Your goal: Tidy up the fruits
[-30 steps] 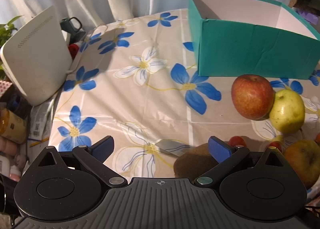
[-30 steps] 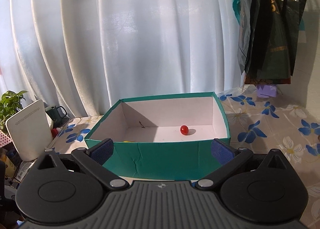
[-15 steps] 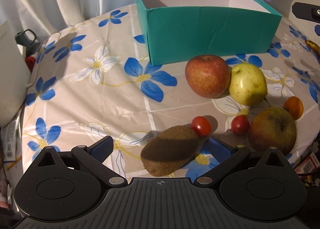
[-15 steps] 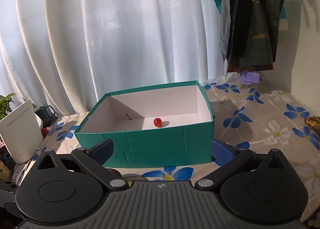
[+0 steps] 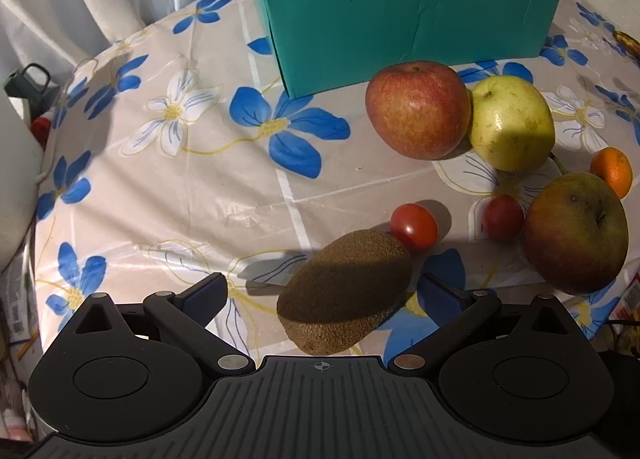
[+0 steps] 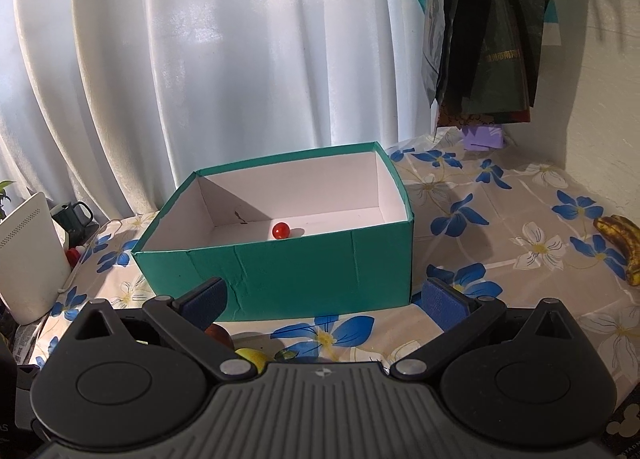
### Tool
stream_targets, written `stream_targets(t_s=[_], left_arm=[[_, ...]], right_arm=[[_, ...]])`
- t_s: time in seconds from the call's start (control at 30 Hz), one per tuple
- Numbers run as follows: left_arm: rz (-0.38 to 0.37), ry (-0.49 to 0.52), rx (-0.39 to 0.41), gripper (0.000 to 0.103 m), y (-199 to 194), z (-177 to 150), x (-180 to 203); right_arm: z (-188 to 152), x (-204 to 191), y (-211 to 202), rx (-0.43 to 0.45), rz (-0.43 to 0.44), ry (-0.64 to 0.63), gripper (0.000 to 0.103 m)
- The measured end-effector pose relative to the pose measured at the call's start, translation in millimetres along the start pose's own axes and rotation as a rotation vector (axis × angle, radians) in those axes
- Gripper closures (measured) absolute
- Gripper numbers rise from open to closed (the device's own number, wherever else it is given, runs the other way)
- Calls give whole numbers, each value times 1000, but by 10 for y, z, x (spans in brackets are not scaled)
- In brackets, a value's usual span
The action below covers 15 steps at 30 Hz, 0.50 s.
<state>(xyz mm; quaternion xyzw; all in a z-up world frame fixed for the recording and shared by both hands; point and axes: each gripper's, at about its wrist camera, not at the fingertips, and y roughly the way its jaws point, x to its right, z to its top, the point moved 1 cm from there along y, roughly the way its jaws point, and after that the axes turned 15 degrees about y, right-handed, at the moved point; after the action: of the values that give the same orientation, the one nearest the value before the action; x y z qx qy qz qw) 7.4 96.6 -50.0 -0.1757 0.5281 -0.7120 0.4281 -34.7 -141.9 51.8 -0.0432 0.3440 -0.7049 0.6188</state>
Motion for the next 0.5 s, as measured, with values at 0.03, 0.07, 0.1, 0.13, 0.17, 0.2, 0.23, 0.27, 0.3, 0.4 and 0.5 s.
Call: stream_targets(t_s=[0.03,0.07,0.1,0.13,0.17,0.2,0.23,0.27,0.3,0.4,0.5], left_arm=[[-2,-2,-2,0,11,3,-3],[-6,-5,-2,0,27,5,-8],[-13,-8,-1,0,39,6,-17],[-20,-9,1,0,43,9,-24],[-24,-10,2,0,46,12,-31],[-26,-9,3,0,51,16,-35],[-31,-9,5,0,56,22,-38],[-33,-12,5,0,60,25,-45],[-37,-17,7,0,66,26,-51],[-62,-38,10,0,86,23,-82],[-76,-45,29,10,57,4,-94]], right_arm=[[-7,-15,0,0,-8,-5,0],[-16,-33,-1,0,-15,-10,0],[-24,-49,-3,-1,-21,-15,0],[-35,-72,-7,-2,-27,-24,0],[-46,-91,-13,-2,-33,-30,0],[-52,-110,-18,-4,-38,-36,0],[-58,-131,-27,-7,-42,-44,0],[-65,-149,-38,-7,-44,-51,0],[-70,-164,-48,-6,-46,-58,0],[-74,-187,-80,2,-57,-72,0],[-72,-172,-102,4,-72,-68,0]])
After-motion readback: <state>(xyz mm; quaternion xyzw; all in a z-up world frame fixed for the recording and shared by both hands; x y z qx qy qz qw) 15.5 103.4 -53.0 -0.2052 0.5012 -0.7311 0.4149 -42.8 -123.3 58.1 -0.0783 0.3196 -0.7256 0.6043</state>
